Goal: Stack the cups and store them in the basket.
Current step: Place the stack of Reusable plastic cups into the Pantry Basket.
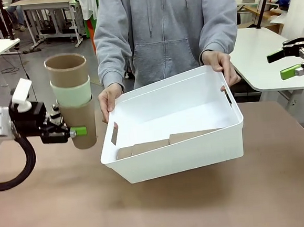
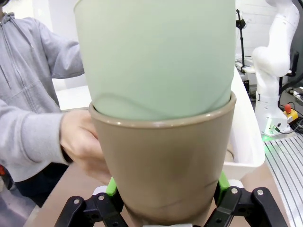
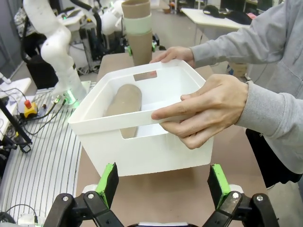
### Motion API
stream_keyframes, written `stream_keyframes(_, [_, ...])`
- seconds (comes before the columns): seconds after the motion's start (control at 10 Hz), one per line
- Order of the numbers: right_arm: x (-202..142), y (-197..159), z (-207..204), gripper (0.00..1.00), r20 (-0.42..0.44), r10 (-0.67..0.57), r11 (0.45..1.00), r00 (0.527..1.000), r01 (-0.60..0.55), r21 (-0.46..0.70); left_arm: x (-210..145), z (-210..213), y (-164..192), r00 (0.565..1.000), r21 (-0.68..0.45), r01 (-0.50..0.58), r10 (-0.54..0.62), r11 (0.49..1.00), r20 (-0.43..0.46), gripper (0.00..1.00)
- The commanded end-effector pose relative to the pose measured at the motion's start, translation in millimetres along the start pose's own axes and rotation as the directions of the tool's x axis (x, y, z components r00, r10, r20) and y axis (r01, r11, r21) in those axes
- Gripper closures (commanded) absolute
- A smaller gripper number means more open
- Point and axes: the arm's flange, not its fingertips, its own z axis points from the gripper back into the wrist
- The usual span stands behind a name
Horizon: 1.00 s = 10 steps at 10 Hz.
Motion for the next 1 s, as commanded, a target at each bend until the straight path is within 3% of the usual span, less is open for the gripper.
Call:
stream_keyframes(0.0, [3.4,0.5,0.4,0.0,0.024,-0.002,1.0,1.0,0.002,-0.003,59.6,-15.1,-16.5,0.996,0.003,-0.042,0.043,0.999,-0.081,0.15])
stream_keyframes(0.3, [3.4,0.5,0.4,0.0,0.024,-0.002,1.0,1.0,0.002,-0.003,133.3,-44.4,-20.1,0.967,0.035,-0.083,0.089,0.996,-0.239,0.15])
stream_keyframes(0.5, [3.4,0.5,0.4,0.0,0.024,-0.002,1.0,1.0,0.002,-0.003,174.1,-76.7,-26.0,0.913,0.075,-0.039,0.066,0.996,-0.402,0.15])
stream_keyframes(0.7, [3.4,0.5,0.4,0.0,0.024,-0.002,1.0,1.0,0.002,-0.003,185.7,-114.3,-24.2,0.844,0.076,-0.002,0.043,0.997,-0.535,0.15])
stream_keyframes(0.9, [3.4,0.5,0.4,0.0,0.024,-0.002,1.0,1.0,0.002,-0.003,175.0,-151.2,-11.0,0.778,0.061,0.004,0.036,0.998,-0.628,0.15])
